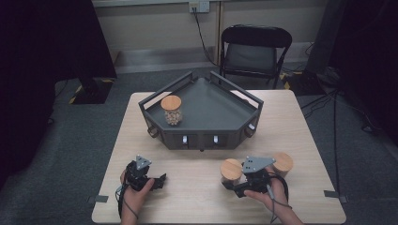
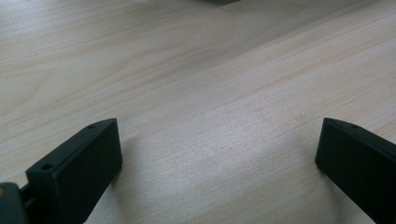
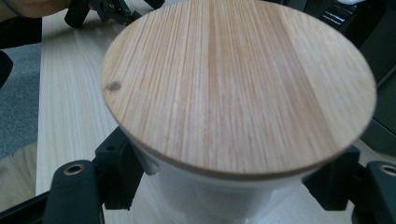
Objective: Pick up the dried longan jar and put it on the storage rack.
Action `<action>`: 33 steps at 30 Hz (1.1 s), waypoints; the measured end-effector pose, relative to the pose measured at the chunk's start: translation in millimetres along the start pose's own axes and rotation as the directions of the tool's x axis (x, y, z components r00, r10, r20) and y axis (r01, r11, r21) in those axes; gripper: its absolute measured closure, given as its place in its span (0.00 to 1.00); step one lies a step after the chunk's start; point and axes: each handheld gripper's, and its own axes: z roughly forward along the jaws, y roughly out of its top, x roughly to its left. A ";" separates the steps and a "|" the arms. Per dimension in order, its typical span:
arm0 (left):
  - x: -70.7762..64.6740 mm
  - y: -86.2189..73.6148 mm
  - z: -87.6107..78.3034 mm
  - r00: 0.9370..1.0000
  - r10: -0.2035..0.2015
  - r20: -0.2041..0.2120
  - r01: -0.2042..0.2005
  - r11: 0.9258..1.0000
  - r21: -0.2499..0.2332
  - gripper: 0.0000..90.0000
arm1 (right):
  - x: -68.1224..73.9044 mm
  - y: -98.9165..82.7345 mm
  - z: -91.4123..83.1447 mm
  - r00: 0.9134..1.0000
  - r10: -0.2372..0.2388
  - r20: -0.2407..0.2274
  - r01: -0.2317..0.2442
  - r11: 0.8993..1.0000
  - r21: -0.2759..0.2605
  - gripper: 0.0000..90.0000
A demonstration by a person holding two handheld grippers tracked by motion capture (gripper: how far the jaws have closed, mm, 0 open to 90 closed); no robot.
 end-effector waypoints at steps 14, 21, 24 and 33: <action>0.0 0.0 0.0 1.000 0.000 0.000 0.000 1.000 0.000 0.00 | -6.2 16.3 -2.1 1.000 -0.009 -0.001 0.009 1.000 0.006 0.28; 0.0 0.0 0.0 1.000 0.000 0.000 0.000 1.000 0.000 0.00 | -11.3 25.0 -3.4 1.000 -0.008 -0.005 0.008 1.000 0.009 0.28; 0.0 0.0 0.0 1.000 0.000 0.000 0.000 1.000 0.000 0.00 | -13.0 27.1 -4.0 1.000 -0.011 -0.003 0.011 1.000 0.006 0.28; 0.0 0.0 0.0 1.000 0.000 0.000 0.000 1.000 0.000 0.00 | -23.2 35.2 -5.6 1.000 0.004 -0.017 -0.003 1.000 0.010 0.28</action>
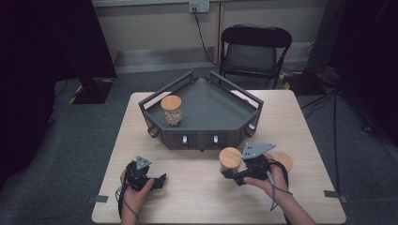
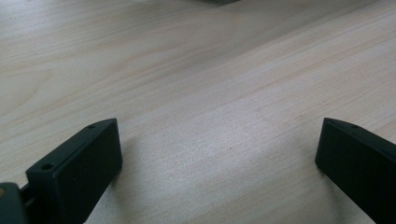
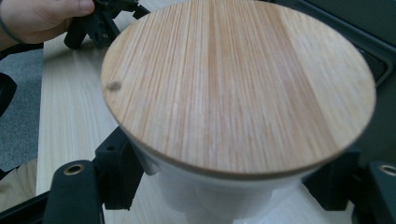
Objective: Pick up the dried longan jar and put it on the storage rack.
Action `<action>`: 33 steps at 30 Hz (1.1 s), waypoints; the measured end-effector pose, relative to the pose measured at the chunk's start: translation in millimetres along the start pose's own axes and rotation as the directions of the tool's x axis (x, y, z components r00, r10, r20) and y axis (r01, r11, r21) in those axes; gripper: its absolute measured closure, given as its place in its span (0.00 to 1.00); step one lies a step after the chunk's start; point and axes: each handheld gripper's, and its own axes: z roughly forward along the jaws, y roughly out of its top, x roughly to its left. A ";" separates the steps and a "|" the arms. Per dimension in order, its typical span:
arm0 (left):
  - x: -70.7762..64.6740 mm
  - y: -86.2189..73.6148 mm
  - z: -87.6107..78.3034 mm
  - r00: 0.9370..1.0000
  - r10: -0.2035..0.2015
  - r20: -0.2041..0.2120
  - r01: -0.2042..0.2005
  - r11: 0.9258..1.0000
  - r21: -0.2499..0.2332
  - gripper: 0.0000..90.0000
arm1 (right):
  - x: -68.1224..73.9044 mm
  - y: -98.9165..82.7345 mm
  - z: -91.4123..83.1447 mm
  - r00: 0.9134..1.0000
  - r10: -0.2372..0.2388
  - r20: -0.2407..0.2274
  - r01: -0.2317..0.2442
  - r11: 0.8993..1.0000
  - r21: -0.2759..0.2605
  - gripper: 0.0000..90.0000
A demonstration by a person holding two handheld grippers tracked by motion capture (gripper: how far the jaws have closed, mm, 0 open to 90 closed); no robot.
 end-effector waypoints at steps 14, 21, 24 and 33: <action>0.0 0.1 0.0 1.000 0.000 0.000 0.000 1.000 0.000 0.00 | -7.1 19.9 7.0 1.000 -0.013 -0.011 0.013 1.000 0.006 0.28; 0.0 0.0 0.0 1.000 0.000 0.000 0.000 1.000 0.000 0.00 | -10.0 32.2 9.7 1.000 -0.019 -0.005 0.019 1.000 0.000 0.28; 0.0 0.0 0.0 1.000 0.000 0.000 0.000 1.000 0.000 0.00 | -11.4 38.3 10.0 1.000 -0.023 -0.003 0.023 1.000 -0.002 0.28; 0.0 0.0 0.0 1.000 0.000 0.000 0.000 1.000 0.000 0.00 | -16.0 48.4 14.6 1.000 -0.019 -0.014 0.019 1.000 0.000 0.28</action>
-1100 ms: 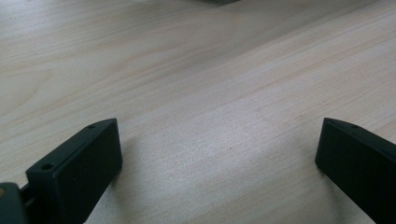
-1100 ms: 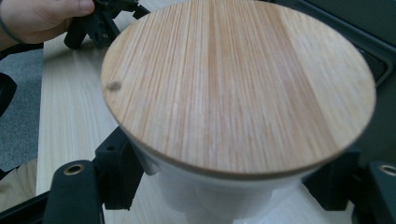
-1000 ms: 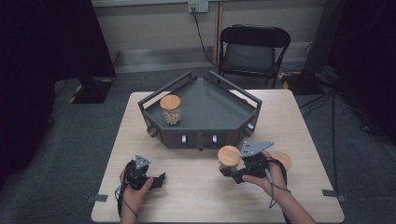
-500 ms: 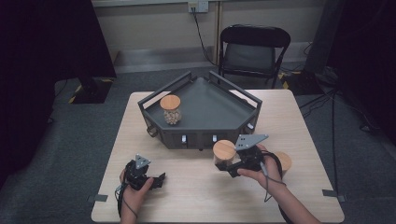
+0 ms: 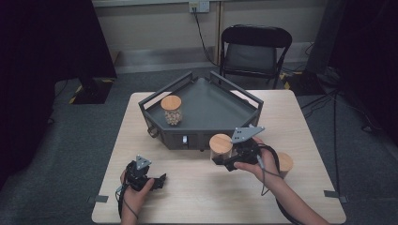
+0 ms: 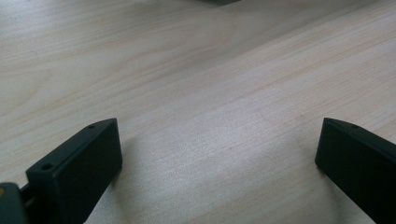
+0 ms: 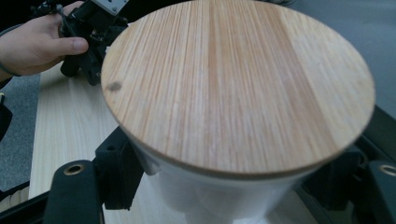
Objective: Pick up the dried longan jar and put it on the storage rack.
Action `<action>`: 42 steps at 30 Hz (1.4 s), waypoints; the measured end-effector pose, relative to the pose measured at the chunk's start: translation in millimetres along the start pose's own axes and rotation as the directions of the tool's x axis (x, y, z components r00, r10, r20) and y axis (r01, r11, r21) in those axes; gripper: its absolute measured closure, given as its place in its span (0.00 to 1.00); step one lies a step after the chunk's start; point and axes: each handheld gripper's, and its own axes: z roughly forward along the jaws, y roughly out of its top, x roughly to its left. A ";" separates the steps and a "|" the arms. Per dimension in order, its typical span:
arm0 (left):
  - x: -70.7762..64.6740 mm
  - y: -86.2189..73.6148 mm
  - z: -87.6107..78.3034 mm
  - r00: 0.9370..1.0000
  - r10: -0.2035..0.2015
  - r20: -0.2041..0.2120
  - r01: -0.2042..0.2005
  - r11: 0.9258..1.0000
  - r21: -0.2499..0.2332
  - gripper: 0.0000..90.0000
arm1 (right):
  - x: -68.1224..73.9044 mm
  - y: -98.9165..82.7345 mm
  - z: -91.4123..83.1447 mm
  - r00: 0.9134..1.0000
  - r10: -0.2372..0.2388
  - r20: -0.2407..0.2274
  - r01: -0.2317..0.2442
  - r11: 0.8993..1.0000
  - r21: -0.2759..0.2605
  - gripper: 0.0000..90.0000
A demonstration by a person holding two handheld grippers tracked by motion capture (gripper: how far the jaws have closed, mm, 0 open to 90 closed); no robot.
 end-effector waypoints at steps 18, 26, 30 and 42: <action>0.0 0.0 0.0 1.000 0.000 0.000 0.000 1.000 0.000 0.00 | -11.6 29.0 0.9 0.999 0.004 0.032 -0.004 1.000 -0.008 0.28; 0.0 0.0 0.0 1.000 0.000 0.000 0.000 1.000 0.000 0.00 | -17.7 39.1 0.8 0.999 0.012 0.044 -0.012 1.000 -0.004 0.28; 0.0 0.0 0.0 1.000 0.000 0.000 0.000 1.000 0.000 0.00 | -19.7 46.8 1.1 0.998 0.013 0.059 -0.013 1.000 0.005 0.28; 0.0 0.1 0.0 1.000 0.000 0.000 0.000 1.000 0.000 0.00 | -31.9 62.6 9.6 0.995 0.045 0.091 -0.046 0.999 0.009 0.28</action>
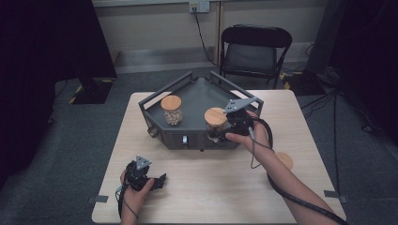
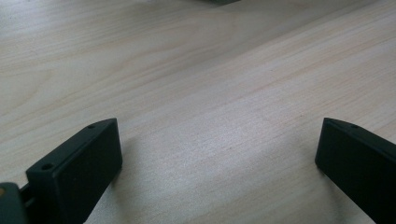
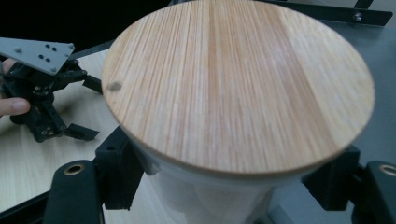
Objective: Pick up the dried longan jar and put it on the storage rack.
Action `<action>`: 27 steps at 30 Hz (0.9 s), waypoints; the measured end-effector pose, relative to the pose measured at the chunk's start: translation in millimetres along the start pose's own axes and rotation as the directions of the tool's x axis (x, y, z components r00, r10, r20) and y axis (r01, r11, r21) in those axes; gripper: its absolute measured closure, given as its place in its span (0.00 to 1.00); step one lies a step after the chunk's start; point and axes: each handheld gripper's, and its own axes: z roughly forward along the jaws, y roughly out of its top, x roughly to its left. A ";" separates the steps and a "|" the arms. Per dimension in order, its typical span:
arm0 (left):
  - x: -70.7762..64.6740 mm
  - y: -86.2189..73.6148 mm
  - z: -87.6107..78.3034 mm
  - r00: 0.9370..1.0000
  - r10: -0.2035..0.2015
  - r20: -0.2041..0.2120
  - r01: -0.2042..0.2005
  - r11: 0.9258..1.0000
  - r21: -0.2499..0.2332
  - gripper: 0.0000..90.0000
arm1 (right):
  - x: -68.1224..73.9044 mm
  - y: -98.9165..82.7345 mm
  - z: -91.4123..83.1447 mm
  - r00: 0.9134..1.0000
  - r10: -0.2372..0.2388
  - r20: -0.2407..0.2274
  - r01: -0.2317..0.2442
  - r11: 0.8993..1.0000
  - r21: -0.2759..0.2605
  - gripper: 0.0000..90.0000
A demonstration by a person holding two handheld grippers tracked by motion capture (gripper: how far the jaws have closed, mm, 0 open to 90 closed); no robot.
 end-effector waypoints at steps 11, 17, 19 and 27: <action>0.0 0.0 0.0 1.000 0.000 0.000 0.000 1.000 0.000 0.00 | -4.9 8.6 15.5 0.999 0.013 0.039 -0.014 1.000 0.011 0.28; 0.0 0.0 0.0 1.000 0.000 0.000 0.000 1.000 0.000 0.00 | -8.6 15.7 22.7 0.998 0.015 0.057 -0.016 0.999 0.027 0.28; 0.0 0.0 0.0 1.000 0.000 0.000 0.000 1.000 0.000 0.00 | -10.5 17.6 24.5 0.998 0.018 0.059 -0.020 0.999 0.025 0.28; 0.0 -0.1 0.0 1.000 0.000 0.000 0.000 1.000 0.000 0.00 | -13.3 25.5 34.4 0.997 0.025 0.079 -0.028 0.999 0.031 0.28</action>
